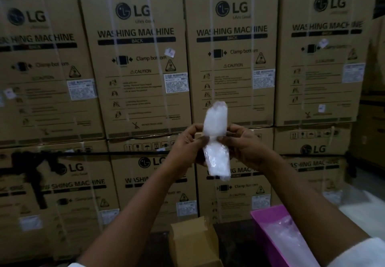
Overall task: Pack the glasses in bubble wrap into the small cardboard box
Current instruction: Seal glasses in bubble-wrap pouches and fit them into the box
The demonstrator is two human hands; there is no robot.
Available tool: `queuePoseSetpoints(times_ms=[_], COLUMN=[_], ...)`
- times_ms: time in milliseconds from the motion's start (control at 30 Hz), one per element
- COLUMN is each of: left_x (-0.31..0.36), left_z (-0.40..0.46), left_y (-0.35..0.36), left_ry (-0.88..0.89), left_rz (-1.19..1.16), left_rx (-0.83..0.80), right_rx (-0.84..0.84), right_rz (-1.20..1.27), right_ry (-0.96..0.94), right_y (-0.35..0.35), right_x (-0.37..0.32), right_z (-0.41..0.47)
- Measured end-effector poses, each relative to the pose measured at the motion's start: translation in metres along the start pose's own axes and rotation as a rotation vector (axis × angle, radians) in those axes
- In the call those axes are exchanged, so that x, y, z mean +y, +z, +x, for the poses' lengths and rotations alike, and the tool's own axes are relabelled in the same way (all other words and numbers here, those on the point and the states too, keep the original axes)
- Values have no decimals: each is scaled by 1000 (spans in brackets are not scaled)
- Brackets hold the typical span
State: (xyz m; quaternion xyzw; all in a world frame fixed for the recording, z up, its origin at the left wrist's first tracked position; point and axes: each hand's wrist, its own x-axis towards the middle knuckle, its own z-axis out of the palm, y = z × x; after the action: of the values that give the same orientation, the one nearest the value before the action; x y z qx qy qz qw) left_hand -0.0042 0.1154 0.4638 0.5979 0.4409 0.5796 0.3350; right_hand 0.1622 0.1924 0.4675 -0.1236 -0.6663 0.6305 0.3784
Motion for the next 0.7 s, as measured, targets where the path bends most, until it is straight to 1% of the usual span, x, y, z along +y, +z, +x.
queuePoseSetpoints(times_ms=[33,100,267,300,400,467,533,600,667,700], left_x=[0,1,-2,-3,-9,-12,-14,-18,-23,-26], left_z=[-1,-2,-2,-3,-4,-5,-5,-8,-11,-12], left_y=[0,-1,-7,-8,-3,2,5,7,10,12], left_ry=[20,22,-131,-162,-244,-284,-316,-355,-354,-334], left_rz=[-27,-69,-255,-241,-86,-97,-147,-167,-159,-158], left_rx=[-20,-51,-126,-140,-157,-134,-75,-63,-70,-52], right_rx=[-18,-26,32,31,32,62,134,199,227,223], right_rz=[34,0,-141,-172,-223,-246,-259,-261,-240,-176], right_ry=[-8,-51,-121,-138,-166,-174,-184,-197,-185,-167], right_y=[-1,-1,-3,-3,-6,-6,-6,-7,-9,-11], right_x=[0,1,3,3,7,10,15,20,24,26], right_z=[-1,-1,2,3,4,4,5,6,6,5])
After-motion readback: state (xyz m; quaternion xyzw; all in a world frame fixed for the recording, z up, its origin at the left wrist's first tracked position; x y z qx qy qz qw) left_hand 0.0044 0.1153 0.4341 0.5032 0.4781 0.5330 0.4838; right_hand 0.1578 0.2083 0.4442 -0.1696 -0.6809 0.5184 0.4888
